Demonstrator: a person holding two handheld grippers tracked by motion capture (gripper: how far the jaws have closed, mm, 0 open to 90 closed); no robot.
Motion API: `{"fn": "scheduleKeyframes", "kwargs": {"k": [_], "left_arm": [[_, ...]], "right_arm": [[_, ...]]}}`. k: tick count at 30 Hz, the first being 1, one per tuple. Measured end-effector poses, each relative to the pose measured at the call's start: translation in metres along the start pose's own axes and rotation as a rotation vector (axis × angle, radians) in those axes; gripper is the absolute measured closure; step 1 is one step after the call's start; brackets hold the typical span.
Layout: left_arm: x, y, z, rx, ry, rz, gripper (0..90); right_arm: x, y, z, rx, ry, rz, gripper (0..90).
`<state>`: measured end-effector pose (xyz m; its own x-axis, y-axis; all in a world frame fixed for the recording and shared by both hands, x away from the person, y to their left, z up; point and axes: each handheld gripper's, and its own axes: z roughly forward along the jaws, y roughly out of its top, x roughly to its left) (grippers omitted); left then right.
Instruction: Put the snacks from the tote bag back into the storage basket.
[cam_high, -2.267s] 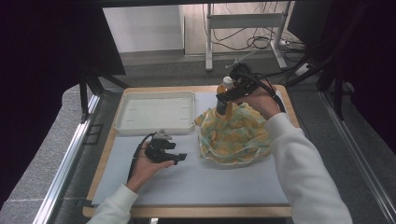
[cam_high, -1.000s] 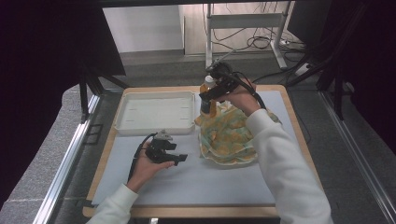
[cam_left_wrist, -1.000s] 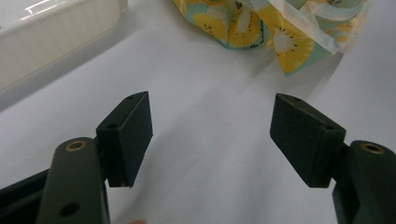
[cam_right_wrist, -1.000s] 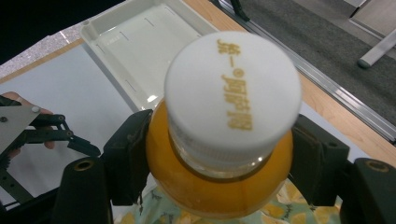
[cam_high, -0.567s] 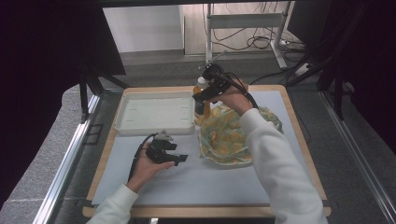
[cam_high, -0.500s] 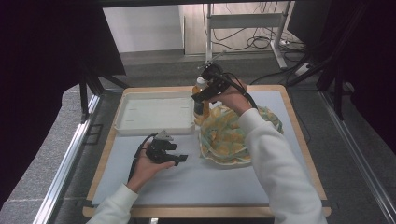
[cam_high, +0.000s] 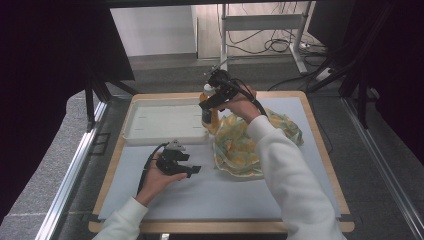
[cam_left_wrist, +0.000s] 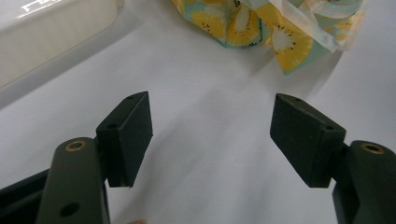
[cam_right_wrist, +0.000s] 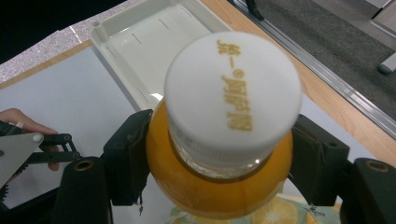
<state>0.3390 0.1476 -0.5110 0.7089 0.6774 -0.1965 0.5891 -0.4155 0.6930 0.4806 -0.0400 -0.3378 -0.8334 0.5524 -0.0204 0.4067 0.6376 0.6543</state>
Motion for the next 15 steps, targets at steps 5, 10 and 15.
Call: {"fn": "scheduleKeyframes", "kwargs": {"k": [5, 10, 15], "left_arm": [[-0.001, 0.000, 0.000, 0.001, -0.002, 0.005, 29.7], [-0.001, 0.000, 0.000, -0.002, -0.004, 0.003, 29.8], [-0.001, 0.000, 0.000, 0.003, -0.004, 0.010, 29.8]], "right_arm": [[0.003, 0.004, 0.010, 0.006, 0.002, -0.005, 30.3], [0.006, 0.008, 0.018, 0.008, 0.009, -0.007, 30.3], [0.009, 0.009, 0.028, 0.023, 0.008, -0.008, 30.3]]}}
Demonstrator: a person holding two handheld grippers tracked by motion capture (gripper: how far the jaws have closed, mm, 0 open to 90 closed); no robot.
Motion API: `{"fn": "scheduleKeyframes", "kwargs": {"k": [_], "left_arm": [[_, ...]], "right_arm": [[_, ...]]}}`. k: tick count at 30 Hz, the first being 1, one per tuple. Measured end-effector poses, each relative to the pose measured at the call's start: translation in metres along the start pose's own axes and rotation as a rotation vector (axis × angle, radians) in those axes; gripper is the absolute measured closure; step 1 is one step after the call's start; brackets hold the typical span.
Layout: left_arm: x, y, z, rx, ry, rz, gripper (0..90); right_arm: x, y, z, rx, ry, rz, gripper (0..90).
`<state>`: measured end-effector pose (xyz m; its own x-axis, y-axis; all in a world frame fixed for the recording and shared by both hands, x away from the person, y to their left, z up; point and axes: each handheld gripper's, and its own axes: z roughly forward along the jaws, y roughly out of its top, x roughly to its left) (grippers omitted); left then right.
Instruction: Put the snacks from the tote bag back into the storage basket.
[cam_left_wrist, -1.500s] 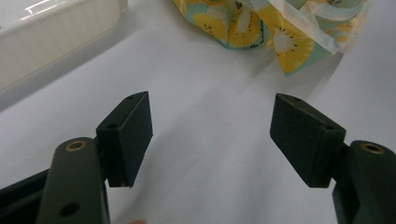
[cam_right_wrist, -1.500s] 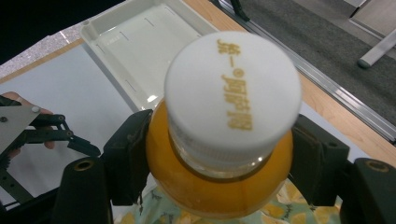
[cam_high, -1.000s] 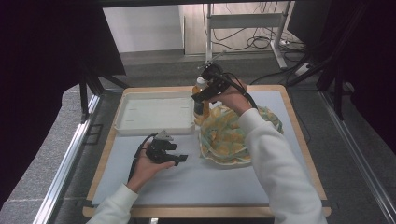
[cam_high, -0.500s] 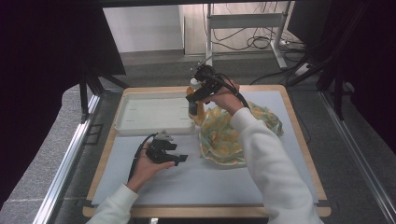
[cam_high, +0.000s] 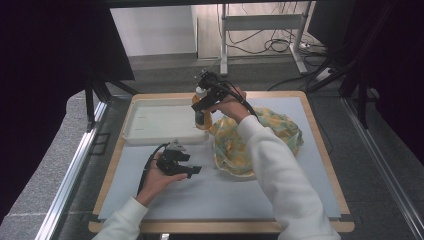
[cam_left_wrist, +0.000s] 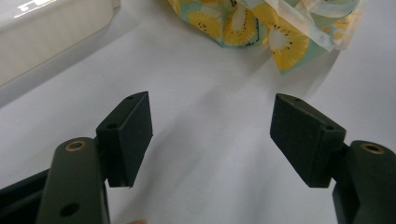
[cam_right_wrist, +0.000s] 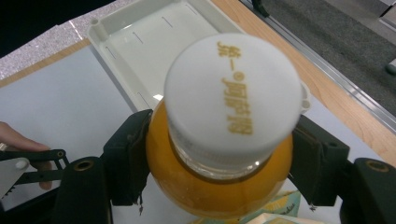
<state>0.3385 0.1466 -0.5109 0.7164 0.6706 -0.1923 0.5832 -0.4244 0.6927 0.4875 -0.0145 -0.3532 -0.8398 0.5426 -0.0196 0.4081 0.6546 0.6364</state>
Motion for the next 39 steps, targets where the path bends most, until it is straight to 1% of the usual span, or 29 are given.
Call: {"fn": "scheduleKeyframes", "kwargs": {"k": [2, 5, 8, 9, 13, 14, 18, 19, 31, 39], "left_arm": [[-0.001, 0.000, 0.001, -0.004, 0.001, -0.004, 29.8], [-0.001, 0.000, 0.001, 0.000, 0.001, 0.003, 29.8], [-0.002, 0.000, 0.002, -0.008, 0.000, -0.008, 29.8], [-0.001, 0.000, 0.001, 0.000, 0.001, 0.000, 29.7], [0.000, 0.000, 0.001, 0.003, 0.000, 0.003, 29.7], [-0.001, 0.000, 0.002, -0.004, -0.001, -0.005, 29.8], [-0.001, 0.000, 0.001, -0.005, 0.000, -0.003, 29.7], [0.000, 0.000, 0.000, 0.001, 0.001, 0.004, 29.7], [-0.001, -0.001, 0.002, 0.003, 0.004, -0.001, 29.5], [0.000, -0.001, 0.001, 0.006, 0.003, 0.001, 29.1]], "right_arm": [[0.001, 0.001, 0.004, 0.005, -0.002, -0.002, 30.3], [0.002, 0.002, 0.008, 0.004, -0.001, 0.001, 30.3], [0.002, 0.003, 0.013, 0.003, 0.000, 0.006, 30.3], [0.002, 0.003, 0.014, 0.004, 0.003, 0.006, 30.3], [0.004, 0.004, 0.020, 0.008, 0.003, 0.003, 30.3], [0.005, 0.005, 0.022, 0.011, 0.001, 0.002, 30.3], [0.006, 0.006, 0.029, 0.011, 0.003, 0.005, 30.3], [0.007, 0.006, 0.030, 0.010, 0.003, 0.003, 30.3], [0.009, 0.009, 0.047, 0.007, 0.013, 0.007, 30.3], [0.009, 0.004, 0.065, 0.041, 0.009, 0.005, 30.3]]}}
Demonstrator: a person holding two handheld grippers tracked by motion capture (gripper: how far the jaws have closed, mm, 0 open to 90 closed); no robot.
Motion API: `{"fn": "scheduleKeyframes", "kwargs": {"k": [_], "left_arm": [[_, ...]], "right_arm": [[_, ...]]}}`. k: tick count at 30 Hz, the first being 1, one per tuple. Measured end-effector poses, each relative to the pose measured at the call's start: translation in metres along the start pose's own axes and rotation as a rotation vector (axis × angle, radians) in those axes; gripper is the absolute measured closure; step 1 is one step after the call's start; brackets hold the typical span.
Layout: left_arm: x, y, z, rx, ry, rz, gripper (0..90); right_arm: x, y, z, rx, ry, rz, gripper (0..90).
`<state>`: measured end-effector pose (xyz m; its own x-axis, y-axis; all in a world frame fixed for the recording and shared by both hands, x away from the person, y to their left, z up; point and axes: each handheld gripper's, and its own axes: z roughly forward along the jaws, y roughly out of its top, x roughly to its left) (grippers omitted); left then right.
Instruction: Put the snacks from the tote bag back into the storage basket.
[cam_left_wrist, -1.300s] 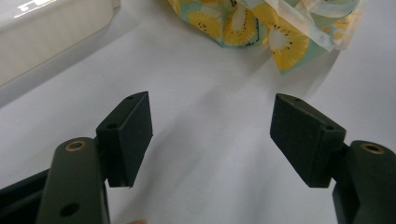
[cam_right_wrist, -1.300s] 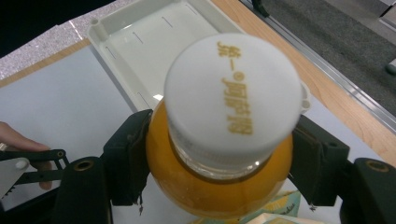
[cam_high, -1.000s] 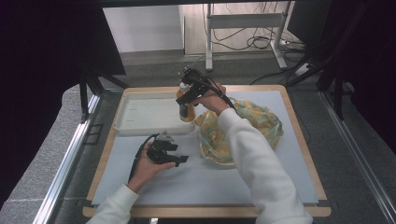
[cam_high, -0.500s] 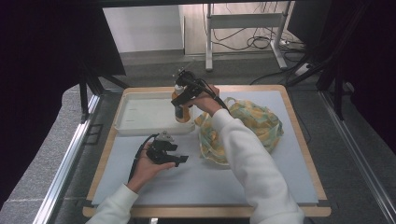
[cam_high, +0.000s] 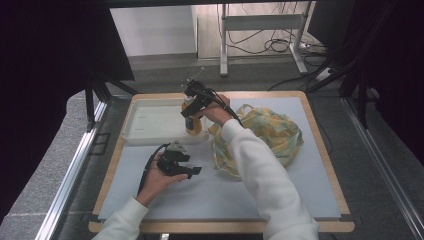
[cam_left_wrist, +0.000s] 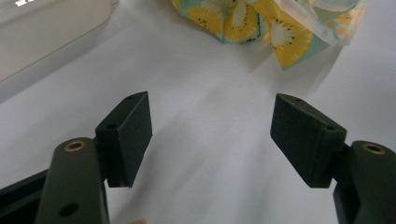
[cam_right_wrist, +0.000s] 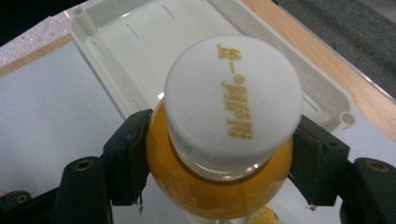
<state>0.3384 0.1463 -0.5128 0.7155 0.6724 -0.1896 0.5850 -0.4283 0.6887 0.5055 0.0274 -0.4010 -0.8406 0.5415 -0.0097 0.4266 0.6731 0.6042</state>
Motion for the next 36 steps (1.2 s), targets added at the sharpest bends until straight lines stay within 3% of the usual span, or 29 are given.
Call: {"fn": "scheduleKeyframes", "kwargs": {"k": [7, 15, 19, 21, 36], "left_arm": [[0.000, 0.000, 0.000, 0.001, 0.000, 0.002, 29.0], [0.001, 0.000, 0.000, 0.003, 0.000, 0.001, 28.4], [0.000, 0.000, 0.001, 0.000, 0.001, -0.001, 28.4], [0.000, 0.000, 0.002, 0.000, 0.002, -0.002, 28.4], [0.001, 0.000, 0.002, 0.006, 0.013, 0.003, 28.3]], "right_arm": [[0.001, -0.009, 0.015, 0.042, -0.014, -0.006, 30.2], [0.000, -0.016, 0.016, 0.054, -0.022, 0.011, 28.0], [0.001, -0.017, 0.007, 0.013, -0.017, 0.024, 22.2], [0.002, -0.018, 0.001, -0.007, -0.037, 0.024, 19.9], [-0.007, -0.046, -0.054, -0.093, -0.034, 0.039, 20.1]]}}
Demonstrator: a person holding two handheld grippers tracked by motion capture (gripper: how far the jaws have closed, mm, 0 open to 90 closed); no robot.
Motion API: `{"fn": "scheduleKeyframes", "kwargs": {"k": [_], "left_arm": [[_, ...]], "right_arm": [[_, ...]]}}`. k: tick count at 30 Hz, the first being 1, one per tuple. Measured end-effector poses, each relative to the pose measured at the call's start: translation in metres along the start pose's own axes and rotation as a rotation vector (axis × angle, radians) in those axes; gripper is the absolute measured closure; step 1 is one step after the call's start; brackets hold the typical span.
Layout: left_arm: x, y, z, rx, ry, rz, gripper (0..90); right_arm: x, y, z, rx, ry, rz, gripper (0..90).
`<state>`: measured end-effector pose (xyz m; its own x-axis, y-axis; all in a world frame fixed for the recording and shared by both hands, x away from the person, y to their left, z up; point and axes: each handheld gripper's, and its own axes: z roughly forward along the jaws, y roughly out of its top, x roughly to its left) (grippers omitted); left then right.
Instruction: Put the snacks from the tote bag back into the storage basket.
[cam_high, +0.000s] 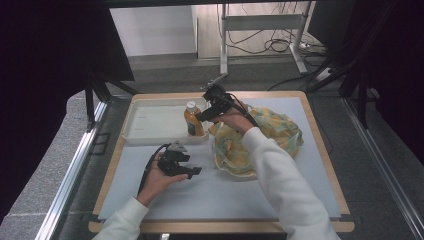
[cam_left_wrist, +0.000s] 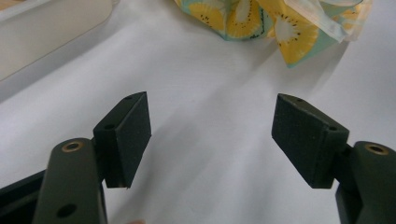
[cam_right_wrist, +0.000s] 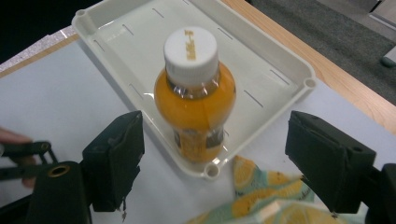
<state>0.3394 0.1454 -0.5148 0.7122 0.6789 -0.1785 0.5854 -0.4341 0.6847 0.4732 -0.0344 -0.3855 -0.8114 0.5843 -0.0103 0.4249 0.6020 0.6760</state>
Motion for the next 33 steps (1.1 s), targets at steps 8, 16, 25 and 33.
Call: {"fn": "scheduleKeyframes", "kwargs": {"k": [8, 16, 25, 33], "left_arm": [[-0.002, -0.001, 0.000, 0.002, 0.005, 0.004, 28.2], [-0.001, -0.001, -0.002, 0.000, 0.014, 0.003, 28.2], [0.000, -0.001, -0.002, -0.001, 0.020, -0.009, 28.1], [0.000, -0.002, -0.001, 0.013, 0.027, -0.009, 28.1]], "right_arm": [[-0.006, -0.031, -0.033, -0.034, -0.011, 0.019, 20.9], [-0.011, -0.076, -0.068, -0.065, -0.024, 0.049, 23.5], [-0.022, -0.140, -0.103, -0.093, -0.060, 0.100, 24.2], [-0.033, -0.197, -0.125, -0.083, -0.094, 0.141, 24.4]]}}
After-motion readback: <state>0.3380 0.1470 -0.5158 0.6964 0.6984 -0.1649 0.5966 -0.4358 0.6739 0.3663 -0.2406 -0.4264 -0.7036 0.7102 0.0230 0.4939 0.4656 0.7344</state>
